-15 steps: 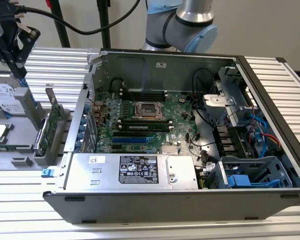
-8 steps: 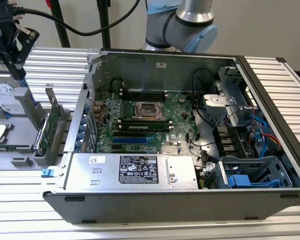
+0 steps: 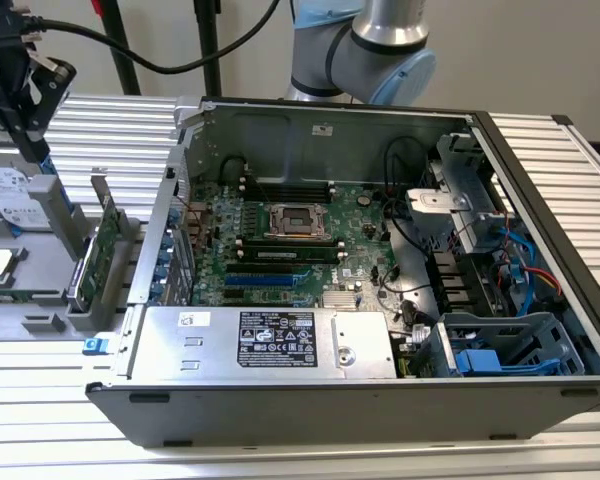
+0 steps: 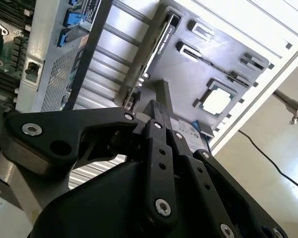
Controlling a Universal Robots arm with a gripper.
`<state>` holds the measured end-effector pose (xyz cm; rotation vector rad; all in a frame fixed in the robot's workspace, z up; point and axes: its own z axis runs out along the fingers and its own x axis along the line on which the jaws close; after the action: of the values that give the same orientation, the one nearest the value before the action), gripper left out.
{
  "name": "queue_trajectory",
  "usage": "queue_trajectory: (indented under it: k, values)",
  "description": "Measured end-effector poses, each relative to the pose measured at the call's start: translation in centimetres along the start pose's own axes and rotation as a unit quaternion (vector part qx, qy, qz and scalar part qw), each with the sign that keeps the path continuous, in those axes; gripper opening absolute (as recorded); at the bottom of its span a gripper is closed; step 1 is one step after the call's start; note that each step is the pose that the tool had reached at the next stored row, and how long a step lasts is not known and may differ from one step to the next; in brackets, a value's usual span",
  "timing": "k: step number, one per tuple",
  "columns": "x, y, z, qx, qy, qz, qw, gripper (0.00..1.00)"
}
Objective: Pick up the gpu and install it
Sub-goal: 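Pick up the gpu and move the gpu toward the slot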
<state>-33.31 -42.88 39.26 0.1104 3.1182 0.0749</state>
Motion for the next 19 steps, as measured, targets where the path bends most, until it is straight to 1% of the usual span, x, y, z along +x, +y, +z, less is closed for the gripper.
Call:
queue_trajectory:
  k: [10, 19]
  values:
    - [0.06, -0.62, -0.03, 0.0000, 0.0000, 0.000, 1.0000, 0.00]
    - [0.02, -1.40, -0.07, 0.0000, 0.0000, 0.000, 1.0000, 0.00]
